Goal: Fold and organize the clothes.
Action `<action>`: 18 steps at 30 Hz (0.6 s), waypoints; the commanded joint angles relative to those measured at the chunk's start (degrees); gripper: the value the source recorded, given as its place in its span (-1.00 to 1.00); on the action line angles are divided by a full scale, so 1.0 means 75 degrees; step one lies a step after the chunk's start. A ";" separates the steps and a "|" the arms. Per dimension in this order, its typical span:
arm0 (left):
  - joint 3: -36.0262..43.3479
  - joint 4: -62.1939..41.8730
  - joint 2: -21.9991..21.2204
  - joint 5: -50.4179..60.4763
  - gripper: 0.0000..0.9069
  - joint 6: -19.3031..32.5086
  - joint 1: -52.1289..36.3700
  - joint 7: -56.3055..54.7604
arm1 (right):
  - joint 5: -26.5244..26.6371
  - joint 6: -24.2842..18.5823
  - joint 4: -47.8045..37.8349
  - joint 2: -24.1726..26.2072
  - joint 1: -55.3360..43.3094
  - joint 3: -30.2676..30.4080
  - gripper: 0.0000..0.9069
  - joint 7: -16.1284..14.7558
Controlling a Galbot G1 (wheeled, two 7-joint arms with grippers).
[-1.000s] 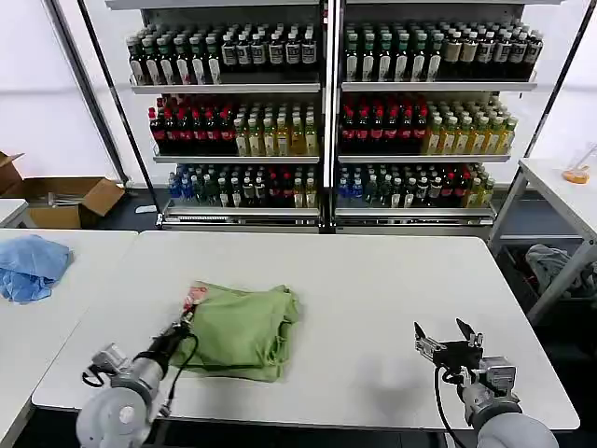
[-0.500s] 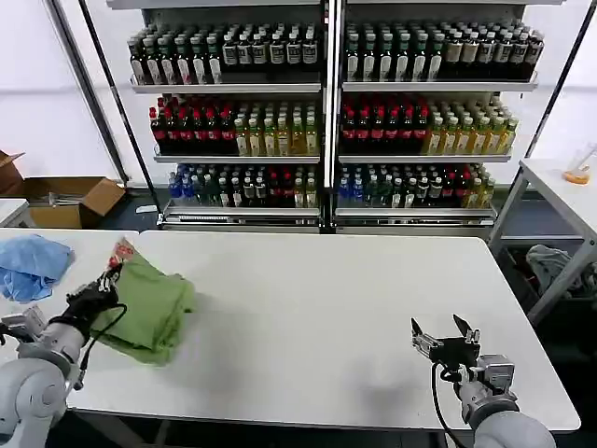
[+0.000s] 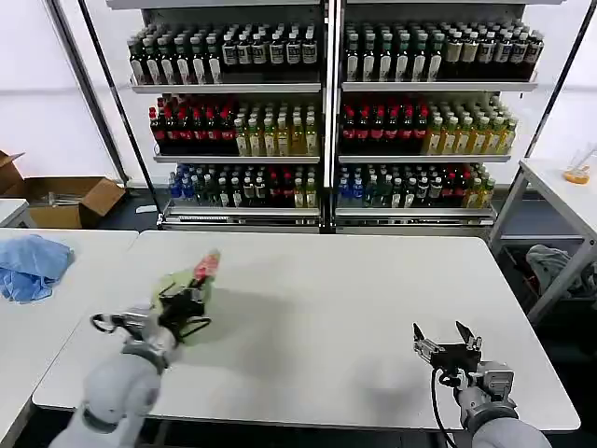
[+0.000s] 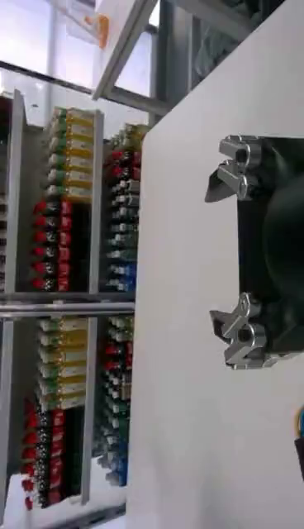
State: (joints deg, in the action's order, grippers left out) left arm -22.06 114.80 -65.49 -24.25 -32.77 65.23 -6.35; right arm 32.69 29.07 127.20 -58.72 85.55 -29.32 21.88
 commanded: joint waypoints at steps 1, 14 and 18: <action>0.3192 -0.1815 -0.2053 0.1587 -0.96 -0.0047 -0.1449 -0.0126 | -0.0090 0.0011 -0.0012 -0.0158 0.0079 -0.0183 1.00 0.0001; 0.3953 -0.2809 -0.3041 0.0650 1.00 0.1207 -0.2337 -0.0703 | -0.0138 -0.0011 -0.0069 -0.0153 -0.0001 -0.0225 1.00 -0.0121; 0.4021 -0.2398 -0.2874 0.0121 1.00 0.1757 -0.2268 -0.1378 | -0.0130 -0.0108 -0.0081 -0.0100 -0.0186 -0.0092 1.00 -0.0145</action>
State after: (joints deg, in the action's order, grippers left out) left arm 1.66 98.79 -82.60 -17.43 -29.01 52.26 -9.37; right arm 31.75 28.88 126.69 -59.60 85.29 -30.74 20.96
